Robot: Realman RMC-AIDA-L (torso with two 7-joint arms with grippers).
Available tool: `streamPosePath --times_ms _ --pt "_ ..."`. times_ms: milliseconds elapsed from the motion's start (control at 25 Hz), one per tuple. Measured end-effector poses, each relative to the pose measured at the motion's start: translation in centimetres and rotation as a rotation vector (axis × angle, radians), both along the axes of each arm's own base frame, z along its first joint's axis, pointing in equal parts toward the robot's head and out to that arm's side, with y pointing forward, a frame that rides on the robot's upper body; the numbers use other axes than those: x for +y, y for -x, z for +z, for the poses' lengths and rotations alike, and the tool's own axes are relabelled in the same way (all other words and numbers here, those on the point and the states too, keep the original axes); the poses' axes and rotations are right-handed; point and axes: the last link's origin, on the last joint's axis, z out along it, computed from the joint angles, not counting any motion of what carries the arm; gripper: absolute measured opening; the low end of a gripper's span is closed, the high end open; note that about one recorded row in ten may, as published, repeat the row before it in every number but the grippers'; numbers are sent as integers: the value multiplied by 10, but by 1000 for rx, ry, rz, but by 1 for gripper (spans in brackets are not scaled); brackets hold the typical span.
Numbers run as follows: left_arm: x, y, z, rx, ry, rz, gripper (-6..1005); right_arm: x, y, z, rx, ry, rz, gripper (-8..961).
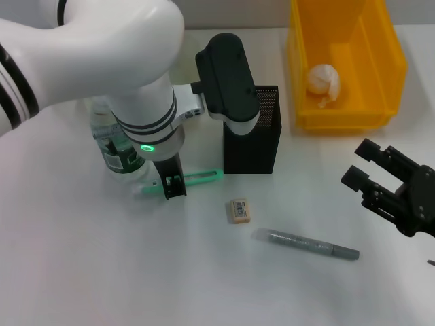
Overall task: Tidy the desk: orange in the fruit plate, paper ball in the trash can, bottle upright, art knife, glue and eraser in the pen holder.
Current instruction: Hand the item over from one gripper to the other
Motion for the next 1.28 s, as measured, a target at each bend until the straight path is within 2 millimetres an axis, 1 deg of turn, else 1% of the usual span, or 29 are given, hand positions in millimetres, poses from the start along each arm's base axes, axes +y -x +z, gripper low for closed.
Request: streamPosePath --times_ms 80,200,240,280,320,360,400,440,480,680,880,1080,1280 --pt "-3 -8 4 2 -19 -21 189 -3 -2 0 0 -3 -11 722" --pt "-3 -8 4 2 -19 -21 189 -5 -4 0 0 -4 -17 721" --pt "-4 -10 7 16 -38 -32 189 -6 -4 0 0 -4 -19 721" --pt "-9 -20 14 19 -59 -56 189 -6 -4 0 -1 -5 -20 721" --pt "-9 -20 14 19 -59 -56 189 -6 -4 0 -1 -5 -20 721" --pt "-13 -27 17 -1 -62 -70 189 -6 -5 0 -1 -4 -21 722" --pt "-13 -27 17 -1 -62 -70 189 -7 -5 0 -2 -4 -20 722" --pt "-15 -31 19 -13 -64 -80 189 -7 -5 0 -2 -3 -20 722" --pt "-20 -39 25 -22 -71 -101 189 -7 -5 0 -3 -2 -20 722" --pt "-22 -44 32 -6 -94 -109 189 -8 -5 0 -4 -1 -18 722" --pt "-20 -43 36 11 -116 -113 189 -9 -5 -2 -3 -1 -20 722" --pt "-14 -54 49 -49 -166 -101 189 -10 -5 -3 1 0 -24 721" --pt "-17 -67 57 -68 -183 -150 189 -10 -5 -4 1 1 -24 721"
